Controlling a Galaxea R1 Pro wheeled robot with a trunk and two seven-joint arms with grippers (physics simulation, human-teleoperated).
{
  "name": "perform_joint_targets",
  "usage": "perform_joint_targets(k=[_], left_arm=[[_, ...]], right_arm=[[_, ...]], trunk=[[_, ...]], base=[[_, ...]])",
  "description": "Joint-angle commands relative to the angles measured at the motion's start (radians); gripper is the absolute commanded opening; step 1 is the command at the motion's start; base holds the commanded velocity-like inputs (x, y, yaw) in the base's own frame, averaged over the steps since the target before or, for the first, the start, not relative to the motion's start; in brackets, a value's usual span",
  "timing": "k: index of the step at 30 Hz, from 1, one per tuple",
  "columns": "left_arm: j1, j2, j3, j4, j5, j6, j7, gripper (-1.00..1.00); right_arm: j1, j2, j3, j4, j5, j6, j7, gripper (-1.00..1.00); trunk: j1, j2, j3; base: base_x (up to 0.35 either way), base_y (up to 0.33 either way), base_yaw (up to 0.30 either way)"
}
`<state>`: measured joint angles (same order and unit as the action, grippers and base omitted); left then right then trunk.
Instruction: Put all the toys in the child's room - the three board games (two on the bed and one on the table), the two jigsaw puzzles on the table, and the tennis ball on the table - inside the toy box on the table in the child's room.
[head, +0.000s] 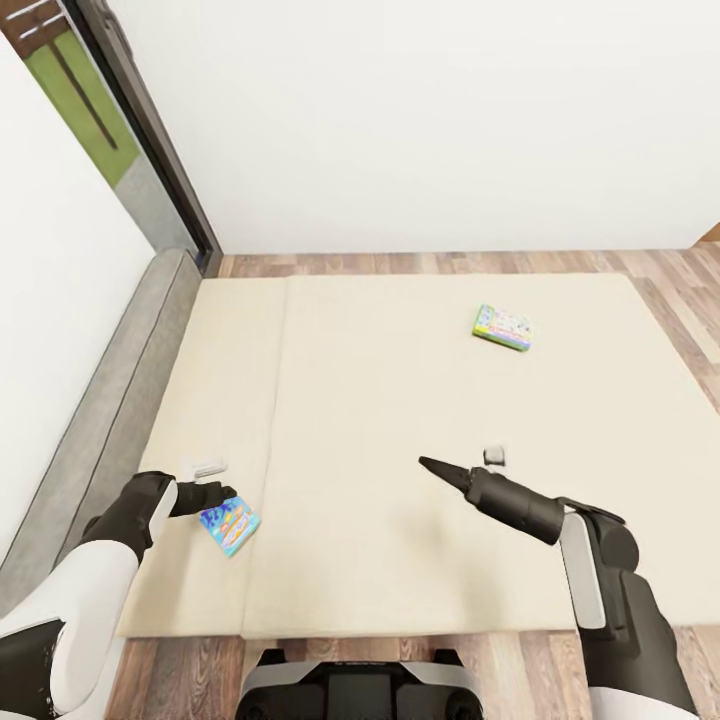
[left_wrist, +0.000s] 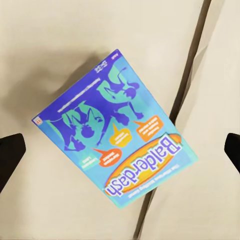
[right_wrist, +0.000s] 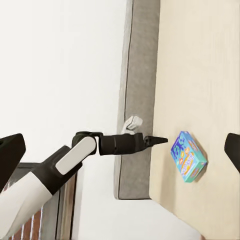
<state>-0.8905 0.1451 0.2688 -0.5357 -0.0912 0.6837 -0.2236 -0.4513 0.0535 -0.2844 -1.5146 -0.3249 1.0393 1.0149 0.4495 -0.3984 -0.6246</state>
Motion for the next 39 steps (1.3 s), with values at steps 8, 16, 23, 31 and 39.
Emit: perform_joint_targets(k=[8, 16, 23, 31, 39], left_arm=[[-0.001, 0.002, 0.006, -0.001, -0.007, 0.004, -0.008, 1.0], [-0.001, 0.003, 0.006, -0.003, -0.007, 0.002, -0.008, 1.0], [-0.002, 0.004, 0.006, -0.004, -0.006, 0.001, -0.008, 1.0], [-0.003, 0.005, 0.006, -0.005, -0.006, 0.001, -0.008, 1.0], [-0.018, 0.008, 0.007, -0.007, -0.006, 0.001, -0.008, 1.0]], right_arm=[[-0.079, 0.03, 0.022, 0.085, 0.005, 0.004, -0.103, 1.0], [-0.127, 0.048, 0.044, 0.112, 0.0, 0.004, -0.159, 1.0], [-0.166, 0.052, 0.049, 0.128, 0.006, 0.004, -0.18, 1.0], [-0.18, 0.052, 0.05, 0.134, 0.0, 0.006, -0.21, 1.0], [-0.182, 0.052, 0.051, 0.128, 0.001, 0.005, -0.22, 1.0]], trunk=[[0.0, -0.002, -0.014], [0.0, -0.002, -0.028], [0.0, -0.002, -0.039], [0.0, -0.002, -0.052], [0.0, -0.002, -0.063]], base=[[0.0, 0.0, 0.0], [0.0, 0.0, 0.0], [0.0, 0.0, 0.0], [0.0, 0.0, 0.0], [0.0, 0.0, 0.0]])
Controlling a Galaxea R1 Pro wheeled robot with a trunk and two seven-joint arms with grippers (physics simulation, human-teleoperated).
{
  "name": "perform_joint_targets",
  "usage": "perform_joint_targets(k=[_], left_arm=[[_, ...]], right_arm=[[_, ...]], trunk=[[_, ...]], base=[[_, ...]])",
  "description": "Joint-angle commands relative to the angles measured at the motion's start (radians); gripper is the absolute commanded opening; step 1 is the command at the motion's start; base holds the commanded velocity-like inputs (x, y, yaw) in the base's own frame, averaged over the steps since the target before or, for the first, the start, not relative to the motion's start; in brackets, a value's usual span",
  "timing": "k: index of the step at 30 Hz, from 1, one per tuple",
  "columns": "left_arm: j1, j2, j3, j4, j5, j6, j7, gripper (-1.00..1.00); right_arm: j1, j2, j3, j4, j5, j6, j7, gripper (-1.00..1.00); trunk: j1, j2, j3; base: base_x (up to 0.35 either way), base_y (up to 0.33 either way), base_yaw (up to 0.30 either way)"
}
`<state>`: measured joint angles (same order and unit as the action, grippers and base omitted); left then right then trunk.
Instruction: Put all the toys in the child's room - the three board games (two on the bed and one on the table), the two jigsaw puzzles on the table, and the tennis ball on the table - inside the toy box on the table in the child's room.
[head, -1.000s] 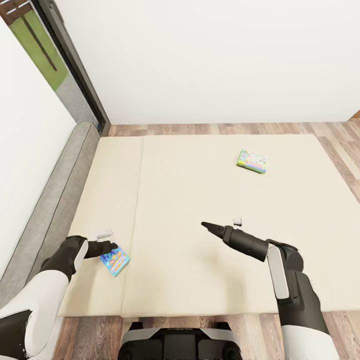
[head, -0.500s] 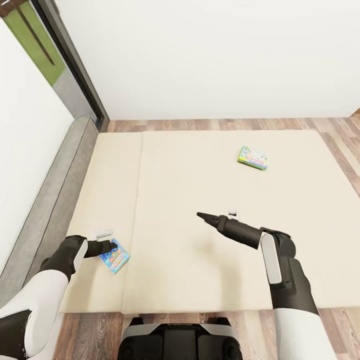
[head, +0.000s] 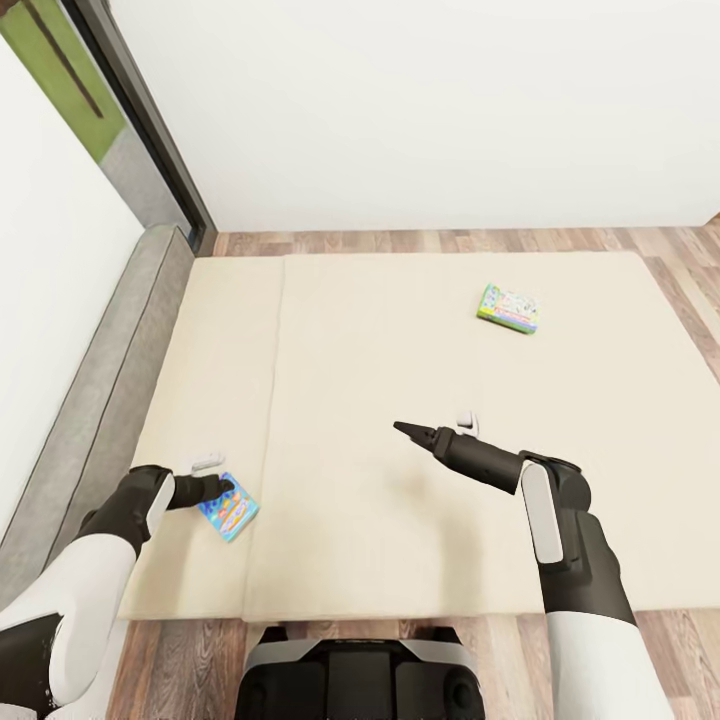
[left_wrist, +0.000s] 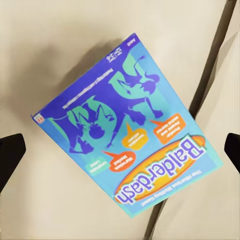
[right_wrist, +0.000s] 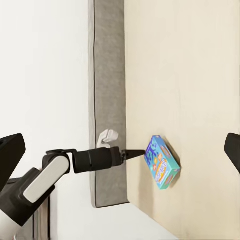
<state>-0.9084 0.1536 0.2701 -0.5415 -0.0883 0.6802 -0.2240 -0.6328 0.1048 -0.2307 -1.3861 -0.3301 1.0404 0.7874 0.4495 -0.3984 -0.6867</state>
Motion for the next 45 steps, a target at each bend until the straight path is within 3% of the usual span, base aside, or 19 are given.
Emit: perform_joint_targets(k=[1, 11, 22, 36, 45], left_arm=[[-0.002, -0.001, 0.006, -0.001, -0.009, 0.004, -0.008, 1.0], [-0.006, -0.003, 0.013, -0.009, -0.002, -0.047, -0.025, 1.0], [-0.006, 0.002, 0.013, -0.004, -0.002, -0.108, -0.022, 1.0], [-0.006, 0.003, 0.013, 0.0, -0.001, -0.117, -0.024, 1.0], [-0.006, 0.005, 0.014, 0.002, -0.002, -0.116, -0.064, 1.0]], right_arm=[[-0.001, 0.001, -0.002, -0.001, 0.006, 0.004, 0.007, 1.0], [0.003, 0.005, -0.002, 0.008, 0.013, 0.006, 0.006, 1.0], [0.004, -0.009, -0.001, 0.009, 0.011, 0.005, 0.006, 1.0], [0.004, -0.011, 0.001, 0.009, 0.011, 0.005, 0.005, 1.0], [0.004, -0.011, 0.001, 0.009, 0.012, 0.004, 0.003, 1.0]], trunk=[[0.001, -0.002, -0.002], [0.001, -0.002, -0.002], [0.001, -0.002, -0.002], [0.001, -0.002, -0.002], [0.001, -0.002, -0.002]], base=[[0.0, 0.0, 0.0], [0.0, 0.0, 0.0], [0.0, 0.0, 0.0], [0.0, 0.0, 0.0], [0.0, 0.0, 0.0]])
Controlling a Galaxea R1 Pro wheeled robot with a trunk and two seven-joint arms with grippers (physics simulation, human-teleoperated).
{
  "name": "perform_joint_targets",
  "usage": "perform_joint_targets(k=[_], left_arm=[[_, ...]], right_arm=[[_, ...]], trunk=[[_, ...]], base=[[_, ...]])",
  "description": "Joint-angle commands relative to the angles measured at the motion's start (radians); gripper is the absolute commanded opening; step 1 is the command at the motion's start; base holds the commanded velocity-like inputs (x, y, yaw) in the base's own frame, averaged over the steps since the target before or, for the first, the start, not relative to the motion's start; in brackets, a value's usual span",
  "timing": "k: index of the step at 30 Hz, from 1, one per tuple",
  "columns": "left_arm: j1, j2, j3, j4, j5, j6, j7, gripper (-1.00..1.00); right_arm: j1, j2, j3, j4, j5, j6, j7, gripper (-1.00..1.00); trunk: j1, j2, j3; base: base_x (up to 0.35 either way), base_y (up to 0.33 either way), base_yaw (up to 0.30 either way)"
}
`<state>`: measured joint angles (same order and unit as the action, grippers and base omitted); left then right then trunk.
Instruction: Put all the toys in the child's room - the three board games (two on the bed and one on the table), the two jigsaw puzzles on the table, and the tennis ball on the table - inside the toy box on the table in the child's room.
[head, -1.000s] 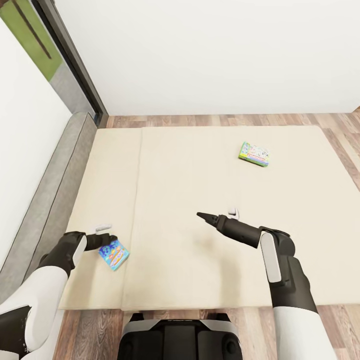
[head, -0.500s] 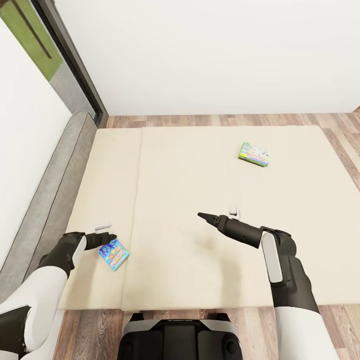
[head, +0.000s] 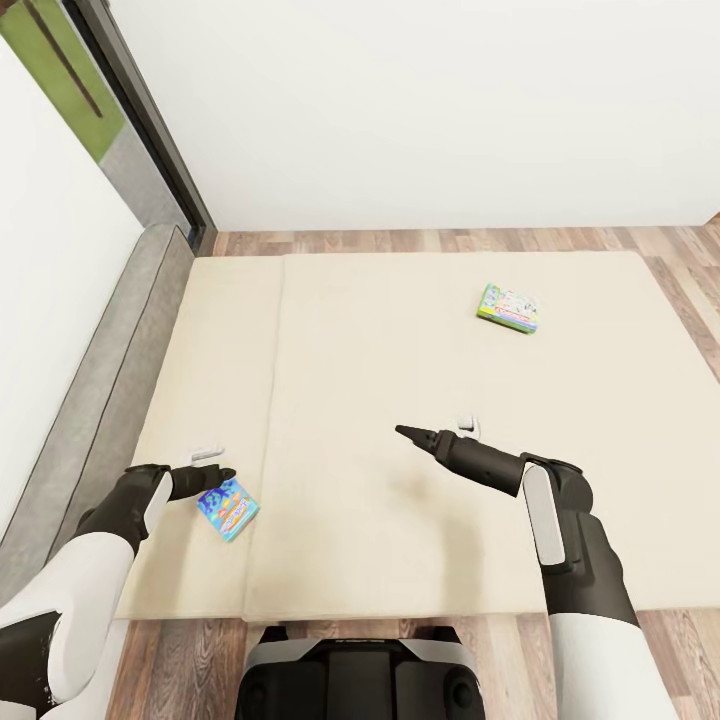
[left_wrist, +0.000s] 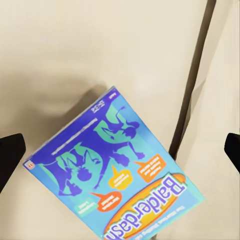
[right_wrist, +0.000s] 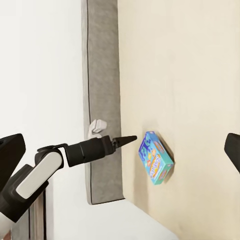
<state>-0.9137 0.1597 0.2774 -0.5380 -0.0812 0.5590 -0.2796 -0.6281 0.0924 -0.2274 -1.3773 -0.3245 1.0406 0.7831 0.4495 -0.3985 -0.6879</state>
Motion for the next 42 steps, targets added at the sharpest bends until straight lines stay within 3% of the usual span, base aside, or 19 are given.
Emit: perform_joint_targets(k=[1, 16, 42], left_arm=[[-0.001, -0.001, 0.006, -0.001, -0.009, 0.005, -0.014, 1.0], [-0.001, 0.015, 0.007, 0.008, -0.01, 0.006, -0.097, 1.0], [-0.001, 0.029, 0.009, 0.01, -0.009, 0.035, -0.1, 1.0]], right_arm=[[-0.001, 0.001, -0.003, 0.0, 0.006, 0.004, 0.008, 1.0], [-0.001, 0.001, -0.003, 0.007, 0.007, 0.006, -0.022, 1.0], [-0.001, 0.0, -0.004, 0.021, 0.005, 0.007, -0.057, 1.0]], trunk=[[0.001, -0.002, -0.001], [0.001, -0.002, -0.001], [0.001, -0.002, -0.001]], base=[[0.0, 0.0, 0.0], [0.0, 0.0, 0.0], [0.0, 0.0, 0.0]])
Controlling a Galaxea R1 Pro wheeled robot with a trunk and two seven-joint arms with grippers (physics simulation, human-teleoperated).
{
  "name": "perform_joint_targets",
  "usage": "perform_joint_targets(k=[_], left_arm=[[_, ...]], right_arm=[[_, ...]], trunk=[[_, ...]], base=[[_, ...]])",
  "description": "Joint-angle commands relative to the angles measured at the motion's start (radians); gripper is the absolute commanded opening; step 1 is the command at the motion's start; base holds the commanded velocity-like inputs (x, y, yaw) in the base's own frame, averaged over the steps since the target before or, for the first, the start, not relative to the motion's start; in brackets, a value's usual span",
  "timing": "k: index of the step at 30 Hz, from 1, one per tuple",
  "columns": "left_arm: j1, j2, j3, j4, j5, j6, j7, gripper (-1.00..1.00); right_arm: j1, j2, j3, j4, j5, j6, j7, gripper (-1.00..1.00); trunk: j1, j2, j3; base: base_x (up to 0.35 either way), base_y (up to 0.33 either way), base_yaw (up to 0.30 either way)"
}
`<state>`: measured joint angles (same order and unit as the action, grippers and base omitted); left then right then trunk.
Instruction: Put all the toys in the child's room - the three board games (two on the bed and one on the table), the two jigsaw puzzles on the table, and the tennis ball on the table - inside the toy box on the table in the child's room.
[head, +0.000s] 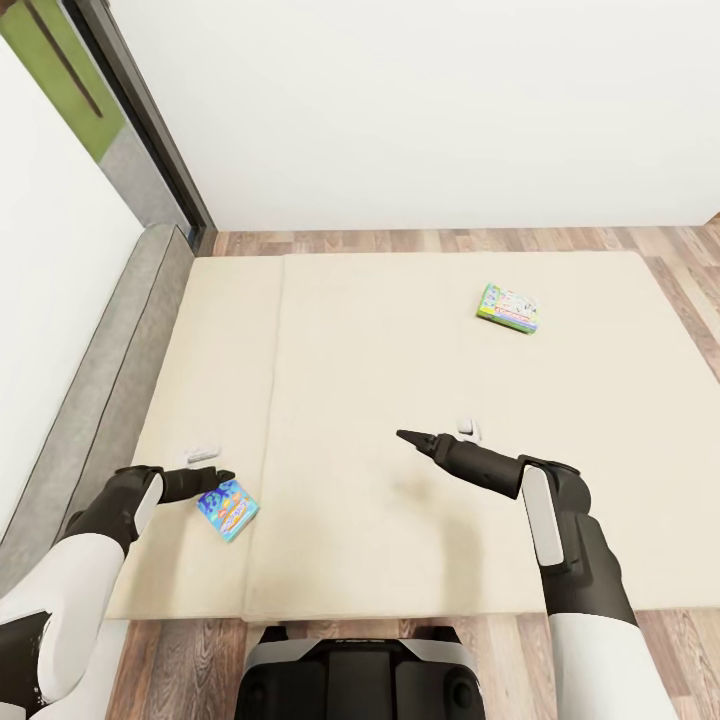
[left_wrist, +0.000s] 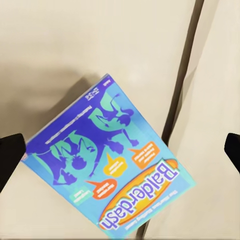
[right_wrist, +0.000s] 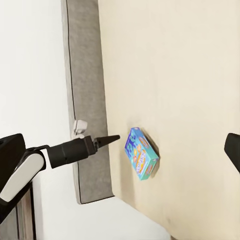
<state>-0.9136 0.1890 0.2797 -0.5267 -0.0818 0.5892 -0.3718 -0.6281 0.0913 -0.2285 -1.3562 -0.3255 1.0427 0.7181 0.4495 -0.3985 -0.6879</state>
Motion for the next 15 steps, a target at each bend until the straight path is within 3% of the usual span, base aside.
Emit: perform_joint_targets(k=[1, 15], left_arm=[[-0.001, -0.001, 0.006, -0.001, -0.009, 0.008, -0.008, 1.0], [-0.001, 0.0, 0.008, 0.016, -0.008, 0.019, -0.009, 1.0]], right_arm=[[-0.001, 0.001, -0.003, 0.0, 0.006, 0.005, 0.008, 1.0], [-0.001, 0.002, -0.003, 0.0, 0.006, 0.005, 0.008, 1.0]], trunk=[[0.001, -0.002, -0.001], [0.001, -0.002, -0.001]], base=[[0.0, 0.0, 0.0], [0.0, 0.0, 0.0]])
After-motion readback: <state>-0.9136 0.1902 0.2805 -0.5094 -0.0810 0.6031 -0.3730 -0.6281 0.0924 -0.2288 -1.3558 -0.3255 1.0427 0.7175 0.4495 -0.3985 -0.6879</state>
